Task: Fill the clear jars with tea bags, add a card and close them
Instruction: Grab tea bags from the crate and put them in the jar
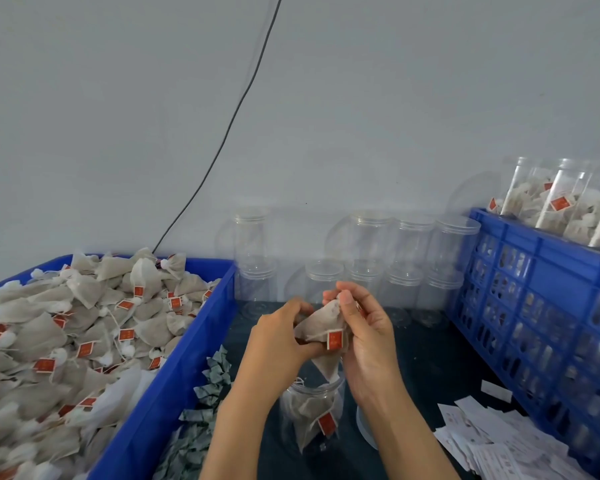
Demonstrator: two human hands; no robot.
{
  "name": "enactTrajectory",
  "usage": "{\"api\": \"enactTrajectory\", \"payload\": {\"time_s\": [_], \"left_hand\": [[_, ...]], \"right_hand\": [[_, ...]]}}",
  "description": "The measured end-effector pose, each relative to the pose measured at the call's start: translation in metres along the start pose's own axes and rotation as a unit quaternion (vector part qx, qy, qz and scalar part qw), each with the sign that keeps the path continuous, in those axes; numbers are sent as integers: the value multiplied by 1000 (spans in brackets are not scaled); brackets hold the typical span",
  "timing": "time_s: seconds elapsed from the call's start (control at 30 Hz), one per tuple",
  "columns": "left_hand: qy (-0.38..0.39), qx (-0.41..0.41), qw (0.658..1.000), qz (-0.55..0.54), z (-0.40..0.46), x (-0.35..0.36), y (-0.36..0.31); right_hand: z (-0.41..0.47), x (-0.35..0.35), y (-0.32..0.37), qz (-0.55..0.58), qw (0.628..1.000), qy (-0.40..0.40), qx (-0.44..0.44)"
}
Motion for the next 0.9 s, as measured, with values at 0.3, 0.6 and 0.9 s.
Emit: {"api": "enactTrajectory", "payload": {"time_s": [0.3, 0.6, 0.9], "left_hand": [[-20, -9, 955, 295, -8, -5, -11], [-18, 24, 953, 302, -17, -20, -20], [156, 15, 904, 397, -22, 10, -30]], "right_hand": [[5, -9, 8, -38, 997, -19, -69], [8, -15, 14, -55, 993, -59, -85], [9, -13, 15, -56, 994, -22, -89]]}}
Point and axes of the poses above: each hand's wrist, its own z-axis towards the middle knuckle, its own x-axis out of the palm, y = z × x, the point moved 2 cm from there along z, towards the middle knuckle, and after that the axes turned 15 degrees about -x, right-handed, at the moved point
